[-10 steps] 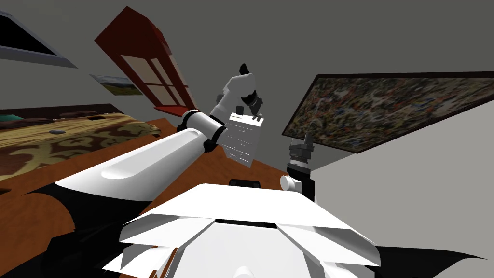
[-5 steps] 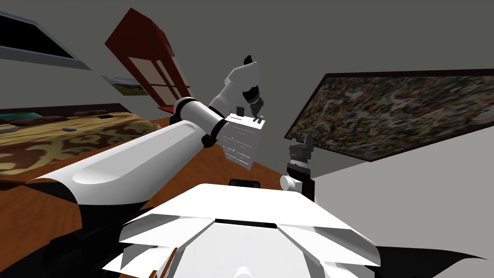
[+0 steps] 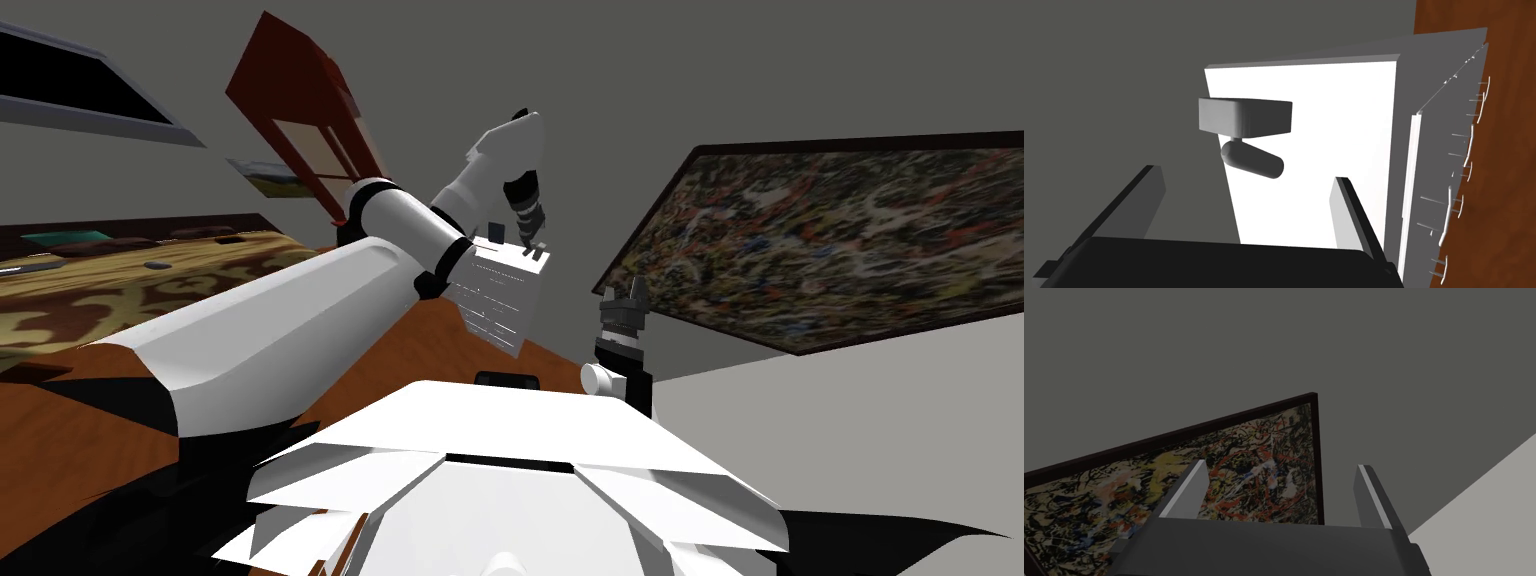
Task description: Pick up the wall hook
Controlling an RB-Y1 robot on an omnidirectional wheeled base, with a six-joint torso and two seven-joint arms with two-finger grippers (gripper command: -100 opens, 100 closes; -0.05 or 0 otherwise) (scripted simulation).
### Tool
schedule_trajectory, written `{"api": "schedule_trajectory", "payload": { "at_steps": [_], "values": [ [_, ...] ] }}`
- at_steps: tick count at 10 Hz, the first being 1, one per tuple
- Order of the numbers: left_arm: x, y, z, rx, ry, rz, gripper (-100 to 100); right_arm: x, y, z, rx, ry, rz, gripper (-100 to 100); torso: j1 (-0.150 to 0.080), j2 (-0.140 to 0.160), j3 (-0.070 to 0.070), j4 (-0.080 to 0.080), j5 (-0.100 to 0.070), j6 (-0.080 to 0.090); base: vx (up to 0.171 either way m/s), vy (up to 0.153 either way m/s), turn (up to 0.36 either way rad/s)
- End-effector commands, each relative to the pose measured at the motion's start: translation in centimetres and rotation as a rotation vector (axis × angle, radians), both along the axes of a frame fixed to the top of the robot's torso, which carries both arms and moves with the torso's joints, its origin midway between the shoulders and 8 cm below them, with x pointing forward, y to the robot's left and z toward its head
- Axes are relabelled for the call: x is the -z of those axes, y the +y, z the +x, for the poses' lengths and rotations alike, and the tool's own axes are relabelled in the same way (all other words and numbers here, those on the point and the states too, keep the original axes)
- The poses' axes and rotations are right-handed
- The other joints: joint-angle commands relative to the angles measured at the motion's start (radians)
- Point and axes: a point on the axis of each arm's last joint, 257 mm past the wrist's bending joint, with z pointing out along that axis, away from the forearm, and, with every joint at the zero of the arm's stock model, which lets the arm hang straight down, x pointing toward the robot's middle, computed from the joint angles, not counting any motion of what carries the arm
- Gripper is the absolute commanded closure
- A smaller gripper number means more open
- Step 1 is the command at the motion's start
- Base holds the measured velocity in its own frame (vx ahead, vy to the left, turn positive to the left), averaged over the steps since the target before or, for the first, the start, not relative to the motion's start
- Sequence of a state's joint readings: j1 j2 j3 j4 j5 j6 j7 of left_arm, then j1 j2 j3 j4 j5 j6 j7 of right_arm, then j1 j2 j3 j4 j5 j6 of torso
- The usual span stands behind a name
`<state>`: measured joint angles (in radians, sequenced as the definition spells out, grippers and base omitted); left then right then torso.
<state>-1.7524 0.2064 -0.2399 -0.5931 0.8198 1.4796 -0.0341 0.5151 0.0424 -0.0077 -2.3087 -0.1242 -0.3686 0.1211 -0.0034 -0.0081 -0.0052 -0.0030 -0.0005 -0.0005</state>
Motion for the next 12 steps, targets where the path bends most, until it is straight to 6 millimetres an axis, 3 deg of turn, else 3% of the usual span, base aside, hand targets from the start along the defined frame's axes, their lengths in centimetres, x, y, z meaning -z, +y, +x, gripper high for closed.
{"api": "schedule_trajectory", "payload": {
  "at_steps": [1, 4, 7, 9, 10, 12],
  "values": [
    [0.5, 0.2, -1.3, -0.004, 0.056, 0.035, -100, 0.0, 0.0, 0.0, 0.0, 0.0, 0.0, 0, 0.0, 0.0, 0.0, 0.0, 0.0, 0.0, 0.127, -0.055, 0.058],
    [1.2, 0.8, -2.1, -0.017, 0.109, 0.06, -100, 0.0, 0.0, 0.0, 0.0, 0.0, 0.0, 0, 0.001, 0.0, 0.0, 0.0, 0.0, 0.0, 0.106, -0.045, 0.049],
    [2.9, 2.0, -4.2, -0.041, 0.221, 0.115, -100, 0.0, 0.0, 0.0, 0.0, 0.0, 0.0, 0, -0.002, -0.003, -0.001, 0.0, 0.0, 0.0, 0.155, -0.083, 0.073],
    [2.9, 2.0, -4.2, -0.041, 0.221, 0.115, -100, 0.0, 0.0, 0.0, 0.0, 0.0, 0.0, 0, 0.0, -0.002, -0.001, -0.001, 0.0, 0.0, 0.08, -0.047, -0.003],
    [4.1, 2.5, -5.0, -0.052, 0.272, 0.138, -100, 0.0, 0.0, 0.0, 0.0, 0.0, 0.0, 0, 0.002, 0.003, 0.001, 0.0, 0.0, 0.0, 0.084, -0.051, 0.031],
    [4.6, 2.7, -5.2, -0.055, 0.287, 0.144, -100, 0.0, 0.0, 0.0, 0.0, 0.0, 0.0, 0, 0.0, 0.001, 0.001, 0.0, 0.0, 0.0, 0.094, -0.069, 0.018]
  ]
}}
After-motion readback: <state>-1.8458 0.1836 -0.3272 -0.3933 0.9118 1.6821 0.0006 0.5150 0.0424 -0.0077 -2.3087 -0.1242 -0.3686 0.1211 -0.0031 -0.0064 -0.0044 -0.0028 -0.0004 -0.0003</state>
